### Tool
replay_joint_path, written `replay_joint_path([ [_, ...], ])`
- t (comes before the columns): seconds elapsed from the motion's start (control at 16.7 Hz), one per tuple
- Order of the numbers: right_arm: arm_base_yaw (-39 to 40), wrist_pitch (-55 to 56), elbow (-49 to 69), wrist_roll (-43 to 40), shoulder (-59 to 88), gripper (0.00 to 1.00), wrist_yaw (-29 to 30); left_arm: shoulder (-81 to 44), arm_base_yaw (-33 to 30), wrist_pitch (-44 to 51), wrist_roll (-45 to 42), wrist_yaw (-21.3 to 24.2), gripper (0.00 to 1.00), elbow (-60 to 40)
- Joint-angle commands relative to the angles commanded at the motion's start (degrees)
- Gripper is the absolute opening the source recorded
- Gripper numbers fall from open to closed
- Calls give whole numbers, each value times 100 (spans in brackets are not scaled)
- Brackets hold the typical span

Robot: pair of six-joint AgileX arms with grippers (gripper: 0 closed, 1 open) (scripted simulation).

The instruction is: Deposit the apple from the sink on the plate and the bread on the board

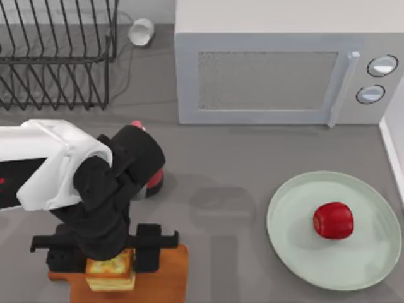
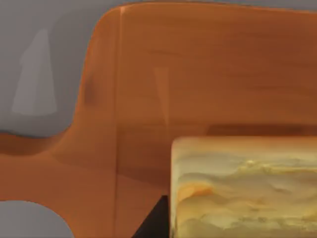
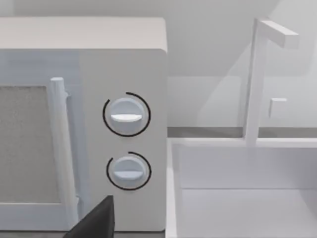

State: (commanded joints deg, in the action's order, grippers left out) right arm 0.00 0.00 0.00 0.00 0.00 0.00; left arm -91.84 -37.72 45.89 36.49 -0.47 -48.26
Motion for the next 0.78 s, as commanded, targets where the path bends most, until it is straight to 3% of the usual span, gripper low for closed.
replay_joint_path([
  [0.18, 0, 0, 0, 0, 0, 100, 0, 0, 0, 0, 0, 0, 0, 0],
  [0.78, 0, 0, 0, 0, 0, 100, 0, 0, 0, 0, 0, 0, 75, 0],
])
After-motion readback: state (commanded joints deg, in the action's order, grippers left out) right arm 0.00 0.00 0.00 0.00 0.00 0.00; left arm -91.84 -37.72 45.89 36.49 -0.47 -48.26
